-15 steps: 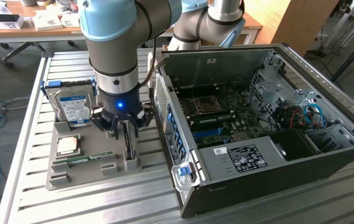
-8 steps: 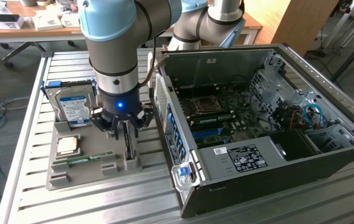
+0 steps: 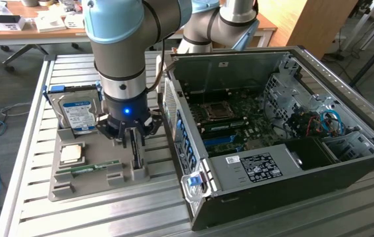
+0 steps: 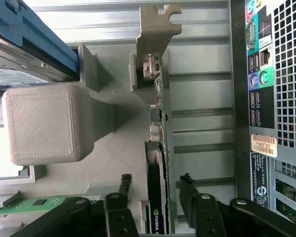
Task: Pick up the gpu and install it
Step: 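Pick up the gpu and move the gpu toward the slot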
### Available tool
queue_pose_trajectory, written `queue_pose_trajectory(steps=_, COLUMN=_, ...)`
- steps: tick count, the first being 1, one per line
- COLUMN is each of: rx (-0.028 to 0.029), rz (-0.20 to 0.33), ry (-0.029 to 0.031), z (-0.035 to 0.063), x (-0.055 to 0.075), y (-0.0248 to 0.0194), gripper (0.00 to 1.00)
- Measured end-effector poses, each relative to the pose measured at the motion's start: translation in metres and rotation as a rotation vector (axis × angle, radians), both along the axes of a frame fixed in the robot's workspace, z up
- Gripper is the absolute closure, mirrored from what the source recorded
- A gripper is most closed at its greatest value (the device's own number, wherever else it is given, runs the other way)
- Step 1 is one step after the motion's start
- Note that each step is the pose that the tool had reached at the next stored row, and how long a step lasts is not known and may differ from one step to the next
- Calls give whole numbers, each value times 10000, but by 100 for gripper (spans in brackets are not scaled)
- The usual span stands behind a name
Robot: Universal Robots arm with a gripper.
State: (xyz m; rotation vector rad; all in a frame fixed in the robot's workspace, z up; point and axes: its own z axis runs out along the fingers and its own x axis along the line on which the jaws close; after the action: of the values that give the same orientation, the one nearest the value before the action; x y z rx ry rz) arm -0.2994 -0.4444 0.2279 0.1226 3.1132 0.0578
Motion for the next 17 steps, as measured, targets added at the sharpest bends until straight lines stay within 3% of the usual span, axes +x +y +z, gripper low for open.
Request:
queue_pose_trajectory(steps=2, rx=0, rz=0, ry=0, z=0, x=0, y=0, gripper=49)
queue_pose_trajectory(steps=3, rx=0, rz=0, ry=0, z=0, x=0, y=0, gripper=55)
queue_pose_trajectory(steps=10, rx=0, rz=0, ry=0, z=0, x=0, y=0, gripper=55)
queue_pose_trajectory(steps=12, rx=0, rz=0, ry=0, z=0, x=0, y=0, gripper=57)
queue_pose_trajectory(steps=13, rx=0, rz=1, ry=0, z=0, x=0, y=0, gripper=64)
queue_pose_trajectory(steps=17, rx=0, rz=0, ry=0, z=0, x=0, y=0, gripper=64)
